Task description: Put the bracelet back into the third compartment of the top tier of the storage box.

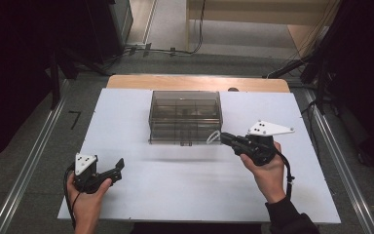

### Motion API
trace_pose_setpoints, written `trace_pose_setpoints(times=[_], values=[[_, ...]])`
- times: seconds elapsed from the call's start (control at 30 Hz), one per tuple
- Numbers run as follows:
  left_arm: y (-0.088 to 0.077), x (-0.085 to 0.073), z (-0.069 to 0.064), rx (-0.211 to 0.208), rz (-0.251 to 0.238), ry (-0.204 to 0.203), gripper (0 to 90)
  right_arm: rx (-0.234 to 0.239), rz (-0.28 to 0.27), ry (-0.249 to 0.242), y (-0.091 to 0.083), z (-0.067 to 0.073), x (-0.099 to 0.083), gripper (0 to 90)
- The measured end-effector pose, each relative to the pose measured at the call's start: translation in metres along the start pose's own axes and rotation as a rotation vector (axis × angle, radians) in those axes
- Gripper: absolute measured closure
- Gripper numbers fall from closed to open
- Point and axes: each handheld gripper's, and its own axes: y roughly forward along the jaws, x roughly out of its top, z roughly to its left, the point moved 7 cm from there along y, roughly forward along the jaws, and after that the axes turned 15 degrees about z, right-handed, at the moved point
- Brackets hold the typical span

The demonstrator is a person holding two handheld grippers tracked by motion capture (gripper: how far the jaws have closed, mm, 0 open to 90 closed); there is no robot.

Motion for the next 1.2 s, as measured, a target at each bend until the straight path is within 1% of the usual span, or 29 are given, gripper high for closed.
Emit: trace_pose_setpoints(times=[0.23,0.33,0.37,0.6,0.8,0.83,0.9,0.97,1.07,1.17,1.2], values=[[0.0,0.0,0.001,0.003,0.0,-0.002,5.8,-0.019,0.001,0.03,0.017,-0.009,0.003,83.3],[0.0,0.0,0.001,0.004,0.0,-0.003,5.8,-0.042,0.007,0.033,0.024,-0.014,0.003,83.3],[0.0,0.0,0.001,0.003,0.0,-0.003,5.8,-0.042,0.012,0.039,0.027,-0.015,0.003,83.3],[0.0,0.0,0.002,0.002,0.0,-0.004,5.8,-0.08,0.021,0.037,0.038,-0.018,0.004,83.3],[0.0,0.0,0.002,0.003,0.001,-0.005,5.8,-0.121,0.05,0.037,0.045,-0.022,0.002,83.3],[0.0,0.0,0.002,0.003,0.001,-0.005,5.8,-0.132,0.058,0.032,0.046,-0.023,0.002,83.3],[0.0,0.0,0.002,0.002,0.0,-0.005,5.8,-0.137,0.072,0.031,0.048,-0.024,0.001,83.3],[0.0,0.0,0.002,0.001,-0.001,-0.004,5.8,-0.153,0.099,0.033,0.05,-0.025,-0.001,83.3],[0.0,0.0,0.002,0.002,0.001,-0.003,5.8,-0.149,0.128,0.041,0.055,-0.026,-0.004,83.2],[0.0,0.0,0.002,0.002,0.001,-0.003,5.8,-0.137,0.127,0.049,0.056,-0.026,-0.003,82.1],[0.0,0.0,0.002,0.002,0.001,-0.003,5.8,-0.138,0.124,0.049,0.056,-0.026,-0.003,80.3]])
